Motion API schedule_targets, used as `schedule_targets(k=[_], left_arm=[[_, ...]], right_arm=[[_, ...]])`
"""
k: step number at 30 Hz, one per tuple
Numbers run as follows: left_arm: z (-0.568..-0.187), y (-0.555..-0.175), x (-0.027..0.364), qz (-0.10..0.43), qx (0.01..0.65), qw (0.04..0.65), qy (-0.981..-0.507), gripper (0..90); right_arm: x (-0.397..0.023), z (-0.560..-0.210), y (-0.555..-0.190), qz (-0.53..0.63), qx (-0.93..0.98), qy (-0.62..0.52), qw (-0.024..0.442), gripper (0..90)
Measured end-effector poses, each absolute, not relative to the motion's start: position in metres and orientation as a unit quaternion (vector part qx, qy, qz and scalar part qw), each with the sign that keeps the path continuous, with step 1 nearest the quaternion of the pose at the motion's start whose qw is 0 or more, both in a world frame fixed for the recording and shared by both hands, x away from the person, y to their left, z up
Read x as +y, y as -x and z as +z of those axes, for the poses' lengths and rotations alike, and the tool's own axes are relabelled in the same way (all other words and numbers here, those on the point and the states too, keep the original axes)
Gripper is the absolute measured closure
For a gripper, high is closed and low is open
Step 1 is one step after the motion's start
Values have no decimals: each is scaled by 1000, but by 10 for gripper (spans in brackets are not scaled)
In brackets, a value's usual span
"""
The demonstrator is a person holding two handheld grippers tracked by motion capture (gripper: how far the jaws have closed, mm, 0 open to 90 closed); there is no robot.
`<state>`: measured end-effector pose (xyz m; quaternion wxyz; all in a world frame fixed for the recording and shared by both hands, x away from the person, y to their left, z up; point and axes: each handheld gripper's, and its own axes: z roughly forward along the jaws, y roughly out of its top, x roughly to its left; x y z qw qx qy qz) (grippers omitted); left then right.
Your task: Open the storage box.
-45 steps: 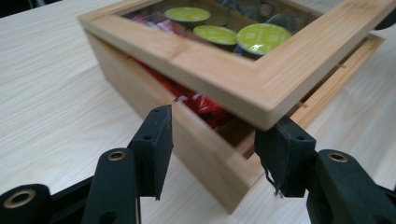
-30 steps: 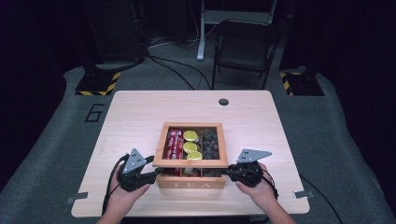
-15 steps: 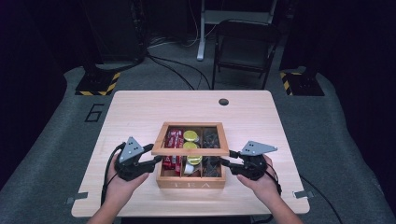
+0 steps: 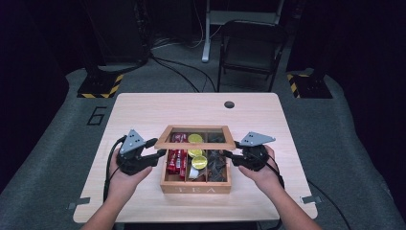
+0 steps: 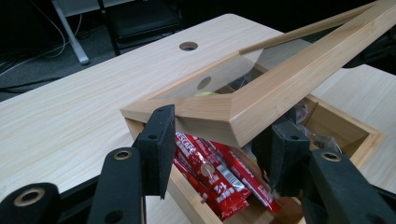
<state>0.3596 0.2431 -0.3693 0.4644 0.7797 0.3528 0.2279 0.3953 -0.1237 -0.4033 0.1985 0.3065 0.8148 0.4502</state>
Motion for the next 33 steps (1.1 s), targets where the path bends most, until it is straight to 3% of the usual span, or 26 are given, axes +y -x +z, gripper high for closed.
schedule_targets(k=[33], left_arm=[[-341,-392,243,241,375,471,-762,593]], right_arm=[[-119,-392,-448,477,777,-344,222,539]])
